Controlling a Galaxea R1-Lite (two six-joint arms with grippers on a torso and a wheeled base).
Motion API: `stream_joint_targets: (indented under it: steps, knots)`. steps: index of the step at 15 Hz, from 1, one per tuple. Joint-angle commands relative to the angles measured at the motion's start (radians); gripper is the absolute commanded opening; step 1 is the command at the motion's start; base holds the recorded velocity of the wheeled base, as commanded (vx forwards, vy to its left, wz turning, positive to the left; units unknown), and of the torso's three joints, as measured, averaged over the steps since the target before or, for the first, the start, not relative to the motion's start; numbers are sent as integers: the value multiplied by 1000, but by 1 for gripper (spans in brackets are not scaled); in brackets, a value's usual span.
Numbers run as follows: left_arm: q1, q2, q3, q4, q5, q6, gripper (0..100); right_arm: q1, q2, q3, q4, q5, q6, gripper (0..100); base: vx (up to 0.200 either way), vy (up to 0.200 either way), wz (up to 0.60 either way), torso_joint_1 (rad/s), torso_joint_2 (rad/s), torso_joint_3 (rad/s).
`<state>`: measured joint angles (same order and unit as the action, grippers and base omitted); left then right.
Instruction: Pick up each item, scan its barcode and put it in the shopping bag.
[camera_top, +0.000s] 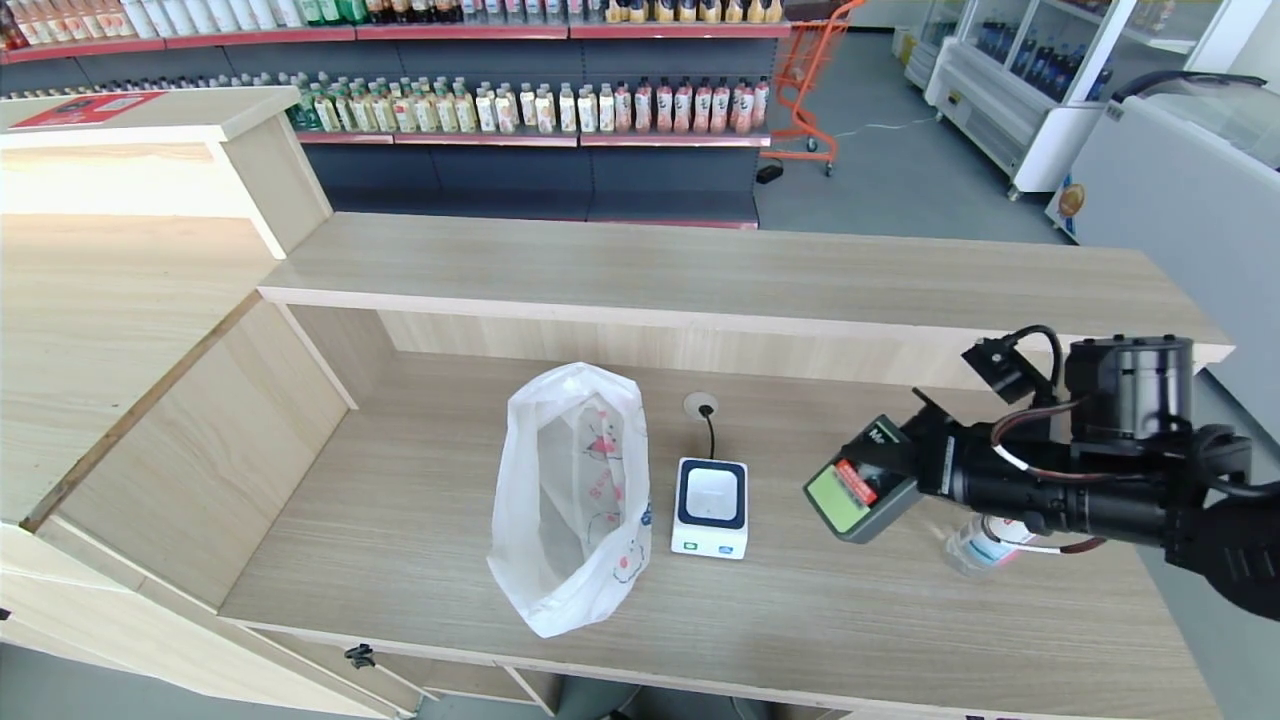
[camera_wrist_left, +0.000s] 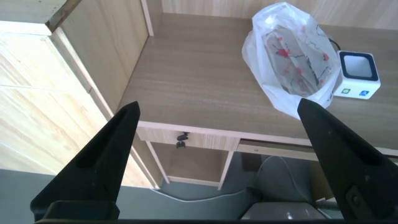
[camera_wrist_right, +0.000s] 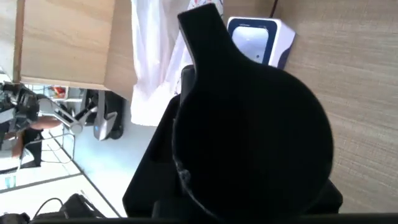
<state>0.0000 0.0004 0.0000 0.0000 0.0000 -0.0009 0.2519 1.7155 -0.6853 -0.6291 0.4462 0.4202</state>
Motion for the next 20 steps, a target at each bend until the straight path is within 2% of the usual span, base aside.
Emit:
stream_joint_targets:
  steps: [1,9,11,14,16,20]
  knots:
    - [0,0,0,0,0,-1,100,89,309,-198,-23,-69,23,0,0,0,0,0,0,0]
    - [0,0,0,0,0,-1,100,178,562,-419,-90,-165,-14,0,0,0,0,0,0,0]
    - [0,0,0,0,0,-1,100,191,633,-473,-90,-207,-144,0,0,0,0,0,0,0]
    - [0,0,0,0,0,-1,100,199,688,-551,-101,-222,-178,0,0,0,0,0,0,0]
    - [0,0,0,0,0,-1,100,202,727,-609,-99,-271,-181,0,0,0,0,0,0,0]
    - [0,0,0,0,0,-1,100,204,720,-609,-99,-274,-178,0,0,0,0,0,0,0]
